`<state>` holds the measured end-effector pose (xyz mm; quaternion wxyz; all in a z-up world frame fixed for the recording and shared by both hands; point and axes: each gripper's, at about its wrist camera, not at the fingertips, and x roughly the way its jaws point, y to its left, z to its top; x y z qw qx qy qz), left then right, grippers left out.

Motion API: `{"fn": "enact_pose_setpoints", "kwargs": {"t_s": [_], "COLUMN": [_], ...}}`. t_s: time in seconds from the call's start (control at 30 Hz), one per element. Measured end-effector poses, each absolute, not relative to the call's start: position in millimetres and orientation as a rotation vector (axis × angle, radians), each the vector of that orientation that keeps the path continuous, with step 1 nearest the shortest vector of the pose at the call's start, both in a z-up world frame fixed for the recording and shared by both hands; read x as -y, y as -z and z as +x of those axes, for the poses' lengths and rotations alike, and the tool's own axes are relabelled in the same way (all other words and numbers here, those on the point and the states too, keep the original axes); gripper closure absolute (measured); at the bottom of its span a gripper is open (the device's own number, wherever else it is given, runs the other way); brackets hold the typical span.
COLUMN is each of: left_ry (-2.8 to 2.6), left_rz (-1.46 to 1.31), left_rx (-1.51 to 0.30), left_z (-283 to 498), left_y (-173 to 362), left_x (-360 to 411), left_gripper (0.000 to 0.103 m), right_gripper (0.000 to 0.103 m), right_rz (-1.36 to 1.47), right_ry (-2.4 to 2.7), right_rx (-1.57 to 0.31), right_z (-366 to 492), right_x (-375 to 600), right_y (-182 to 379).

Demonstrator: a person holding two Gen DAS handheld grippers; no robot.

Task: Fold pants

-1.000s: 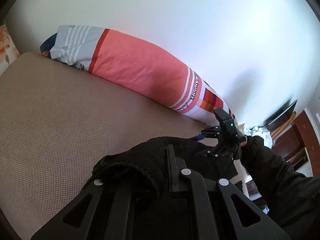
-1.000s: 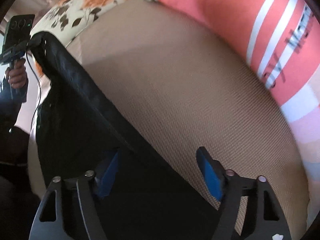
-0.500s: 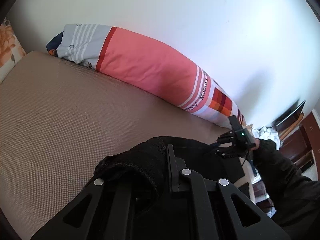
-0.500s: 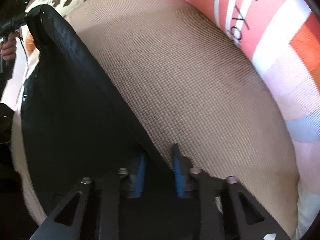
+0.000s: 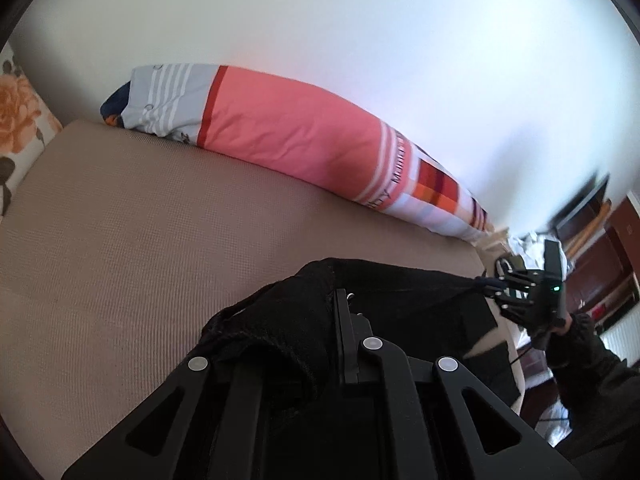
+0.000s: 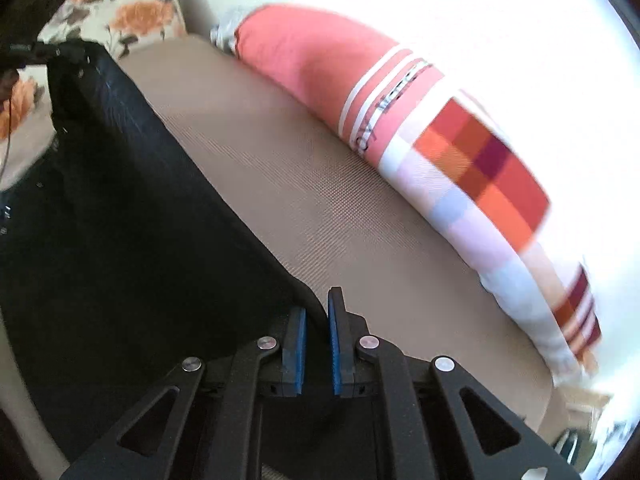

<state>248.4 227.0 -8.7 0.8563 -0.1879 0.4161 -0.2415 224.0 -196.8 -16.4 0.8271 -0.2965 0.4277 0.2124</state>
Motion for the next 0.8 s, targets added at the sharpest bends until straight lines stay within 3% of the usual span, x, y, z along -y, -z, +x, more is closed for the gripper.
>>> {"fn": "enact_pose_setpoints", "kwargs": {"t_s": [0.2, 0.6, 0.8], "left_ry": [0.566, 0.589, 0.532], "left_rz": [-0.346, -0.217, -0.187], "left_rx": [-0.913, -1.176, -1.251], "left_z": [195.5, 109.6, 89.9], "left_y": [10.5, 81.8, 99.7], "left_x": [-234.0, -232.5, -237.3], "left_gripper": [0.093, 0.087, 0.073], "right_gripper": [0.095, 0.095, 0.095], "right_rz": [-0.529, -0.427, -0.423], "right_ry": [-0.430, -0.484, -0.484], "right_rx": [-0.885, -1.072, -1.130], "right_z": [145.2, 52.2, 52.1], "right_x": [208.1, 206.8, 203.3], "right_y": [-2.6, 71.3, 102.0]}}
